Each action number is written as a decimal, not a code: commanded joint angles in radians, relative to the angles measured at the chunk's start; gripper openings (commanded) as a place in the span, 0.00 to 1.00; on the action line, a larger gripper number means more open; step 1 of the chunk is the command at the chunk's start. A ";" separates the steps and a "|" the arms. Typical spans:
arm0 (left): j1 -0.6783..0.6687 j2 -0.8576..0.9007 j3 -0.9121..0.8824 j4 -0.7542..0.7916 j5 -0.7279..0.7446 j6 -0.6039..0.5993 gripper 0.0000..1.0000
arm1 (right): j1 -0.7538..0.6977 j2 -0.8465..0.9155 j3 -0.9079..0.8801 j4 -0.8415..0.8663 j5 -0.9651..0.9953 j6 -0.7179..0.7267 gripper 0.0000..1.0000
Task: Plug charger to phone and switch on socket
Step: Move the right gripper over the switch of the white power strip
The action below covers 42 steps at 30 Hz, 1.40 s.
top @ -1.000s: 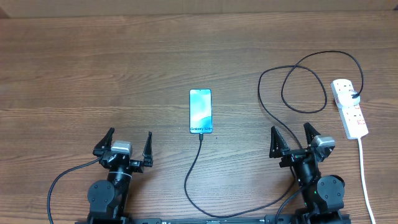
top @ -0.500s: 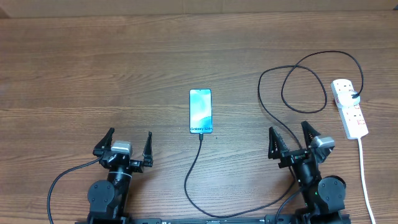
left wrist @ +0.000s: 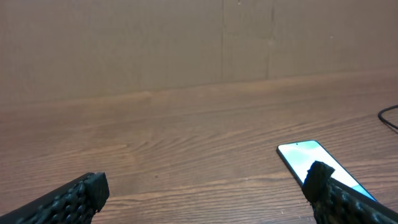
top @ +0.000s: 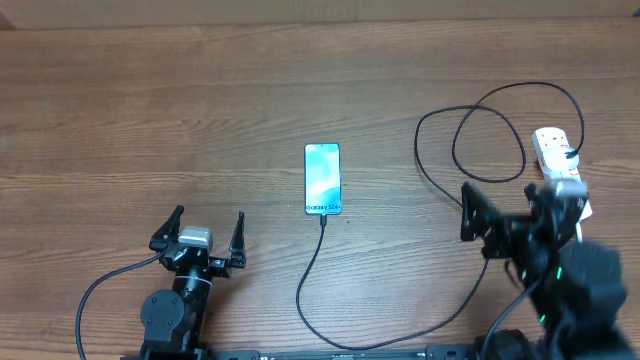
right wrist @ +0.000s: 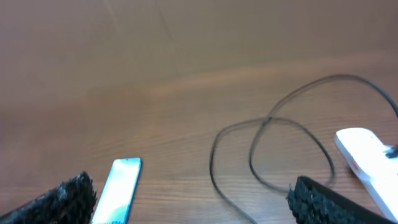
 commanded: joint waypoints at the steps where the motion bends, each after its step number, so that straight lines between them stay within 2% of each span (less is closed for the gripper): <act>1: 0.006 -0.011 -0.004 -0.003 -0.006 0.020 1.00 | -0.003 0.235 0.248 -0.161 0.021 -0.050 1.00; 5: 0.006 -0.011 -0.004 -0.003 -0.006 0.020 1.00 | -0.003 0.509 0.536 -0.407 0.021 -0.050 1.00; 8: 0.006 -0.011 -0.004 -0.002 -0.006 0.020 1.00 | -0.009 0.628 0.645 -0.457 0.032 -0.082 1.00; 9: 0.006 -0.011 -0.004 -0.003 -0.006 0.020 1.00 | -0.018 0.654 0.665 -0.457 0.037 -0.090 0.96; 10: 0.006 -0.011 -0.004 -0.003 -0.006 0.020 1.00 | -0.032 0.679 0.680 -0.452 0.038 -0.094 0.83; 11: 0.006 -0.011 -0.004 -0.002 -0.006 0.020 1.00 | -0.049 0.697 0.689 -0.445 0.039 -0.094 0.54; 12: 0.006 -0.011 -0.004 -0.003 -0.006 0.020 0.99 | -0.075 0.714 0.692 -0.434 0.039 -0.094 0.31; 14: 0.006 -0.011 -0.004 -0.003 -0.006 0.020 1.00 | -0.139 0.737 0.693 -0.420 0.026 -0.094 0.13; 16: 0.006 -0.010 -0.004 -0.003 -0.006 0.020 1.00 | -0.237 0.764 0.693 -0.420 -0.029 -0.094 0.03; 20: 0.006 -0.008 -0.004 -0.002 -0.006 0.020 1.00 | -0.428 0.824 0.693 -0.423 -0.195 -0.093 0.04; 21: 0.006 -0.008 -0.004 -0.002 -0.006 0.020 0.99 | -0.462 0.841 0.693 -0.422 -0.213 -0.093 0.09; 25: 0.006 -0.008 -0.004 -0.002 -0.006 0.020 1.00 | -0.578 0.956 0.692 -0.399 -0.216 -0.089 0.15; 27: 0.006 -0.008 -0.004 -0.002 -0.006 0.020 1.00 | -0.607 1.012 0.692 -0.379 -0.216 -0.089 0.21; 28: 0.005 -0.008 -0.004 -0.002 -0.006 0.020 1.00 | -0.623 1.048 0.692 -0.364 -0.216 -0.089 0.37; 33: 0.006 -0.008 -0.004 -0.002 -0.006 0.020 0.99 | -0.696 1.208 0.692 -0.281 -0.216 -0.089 1.00; 37: 0.006 -0.008 -0.004 -0.002 -0.006 0.020 1.00 | -0.742 1.293 0.691 -0.230 -0.214 -0.089 1.00; 42: 0.006 -0.008 -0.004 -0.002 -0.006 0.020 1.00 | -0.788 1.350 0.689 -0.185 -0.074 -0.009 1.00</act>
